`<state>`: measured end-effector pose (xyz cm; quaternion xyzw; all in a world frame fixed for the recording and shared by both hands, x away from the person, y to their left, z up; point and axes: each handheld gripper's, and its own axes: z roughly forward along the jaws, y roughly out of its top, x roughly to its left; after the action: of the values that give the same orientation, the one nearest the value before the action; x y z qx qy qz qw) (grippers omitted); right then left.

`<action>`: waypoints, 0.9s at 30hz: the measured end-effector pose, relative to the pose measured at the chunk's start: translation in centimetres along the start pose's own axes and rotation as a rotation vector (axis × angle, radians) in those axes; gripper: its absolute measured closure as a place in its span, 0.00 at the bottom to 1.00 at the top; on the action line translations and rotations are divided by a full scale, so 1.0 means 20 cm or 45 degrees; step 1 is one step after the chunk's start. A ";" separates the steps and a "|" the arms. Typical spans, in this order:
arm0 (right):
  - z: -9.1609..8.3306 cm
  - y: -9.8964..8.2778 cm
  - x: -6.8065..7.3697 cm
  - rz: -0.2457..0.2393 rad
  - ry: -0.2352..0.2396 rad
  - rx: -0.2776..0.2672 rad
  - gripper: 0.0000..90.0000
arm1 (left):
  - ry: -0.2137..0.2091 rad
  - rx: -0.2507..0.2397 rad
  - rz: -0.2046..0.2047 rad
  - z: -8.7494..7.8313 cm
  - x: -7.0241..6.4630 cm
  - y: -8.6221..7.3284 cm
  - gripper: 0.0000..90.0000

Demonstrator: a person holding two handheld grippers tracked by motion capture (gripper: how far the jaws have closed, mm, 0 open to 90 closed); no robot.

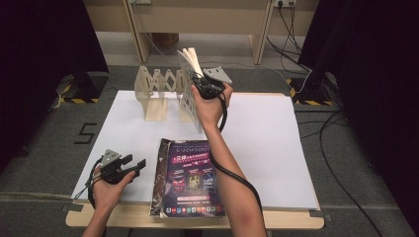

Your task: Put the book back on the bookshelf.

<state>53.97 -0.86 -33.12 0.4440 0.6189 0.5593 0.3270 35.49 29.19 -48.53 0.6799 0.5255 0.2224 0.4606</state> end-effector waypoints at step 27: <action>-0.16 -0.02 -0.04 0.012 0.058 0.042 0.60 | -0.042 0.010 0.014 0.06 -0.04 0.02 0.40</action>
<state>51.36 -2.83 -33.02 0.4393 0.6332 0.5605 0.3031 36.34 28.06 -48.70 0.6882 0.5148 0.2118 0.4653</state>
